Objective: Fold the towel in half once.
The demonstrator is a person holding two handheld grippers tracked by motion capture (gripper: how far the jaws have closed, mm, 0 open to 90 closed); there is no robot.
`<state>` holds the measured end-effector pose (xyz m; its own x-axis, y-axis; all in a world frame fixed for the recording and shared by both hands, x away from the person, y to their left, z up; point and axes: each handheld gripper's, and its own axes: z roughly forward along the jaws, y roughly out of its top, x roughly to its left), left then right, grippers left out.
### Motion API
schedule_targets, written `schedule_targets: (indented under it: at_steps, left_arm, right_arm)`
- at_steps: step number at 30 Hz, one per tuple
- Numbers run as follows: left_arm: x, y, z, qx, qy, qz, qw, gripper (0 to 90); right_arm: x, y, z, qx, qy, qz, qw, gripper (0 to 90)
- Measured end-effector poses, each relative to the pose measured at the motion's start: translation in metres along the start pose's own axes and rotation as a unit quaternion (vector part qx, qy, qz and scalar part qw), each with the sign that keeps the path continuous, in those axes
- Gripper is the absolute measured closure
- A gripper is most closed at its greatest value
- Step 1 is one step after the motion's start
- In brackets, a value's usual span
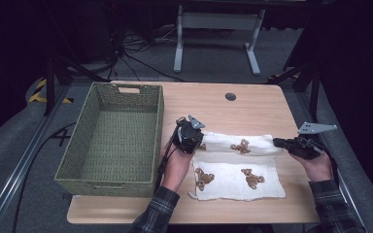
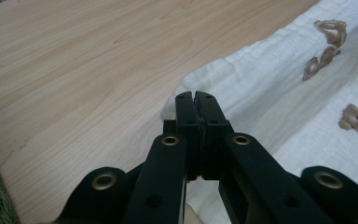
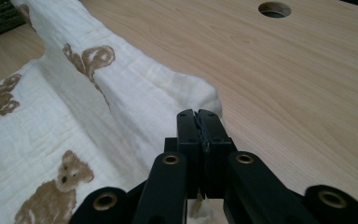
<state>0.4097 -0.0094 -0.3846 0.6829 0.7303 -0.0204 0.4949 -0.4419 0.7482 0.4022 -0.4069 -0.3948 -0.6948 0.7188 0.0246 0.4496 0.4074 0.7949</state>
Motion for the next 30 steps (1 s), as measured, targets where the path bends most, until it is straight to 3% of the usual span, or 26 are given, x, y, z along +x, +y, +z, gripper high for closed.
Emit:
schedule_targets:
  at_steps: [12,17,21,25,28,30]
  left_arm:
    - [-0.029,-0.032,-0.014,0.017,-0.019,0.013,0.9996,89.6]
    - [-0.037,-0.052,-0.004,0.041,-0.036,0.002,0.9985,89.6]
    - [-0.039,-0.067,0.009,0.072,-0.052,0.002,0.9961,89.6]
    - [-0.042,-0.071,0.017,0.093,-0.048,0.012,0.9944,89.5]
    - [-0.042,-0.070,0.022,0.100,-0.039,0.022,0.9940,89.5]
    - [-0.042,-0.070,0.024,0.095,-0.036,0.022,0.9946,89.5]
  right_arm:
    - [0.025,-0.025,-0.011,0.018,0.014,-0.001,0.9997,89.1]
    - [0.033,-0.040,-0.007,0.043,0.023,0.006,0.9988,89.1]
    - [0.035,-0.049,-0.001,0.063,0.029,0.011,0.9975,89.0]
    - [0.034,-0.053,0.005,0.077,0.031,0.015,0.9964,89.0]
    - [0.034,-0.056,0.014,0.103,0.033,0.012,0.9941,89.1]
    - [0.033,-0.056,0.015,0.102,0.031,0.009,0.9942,89.1]
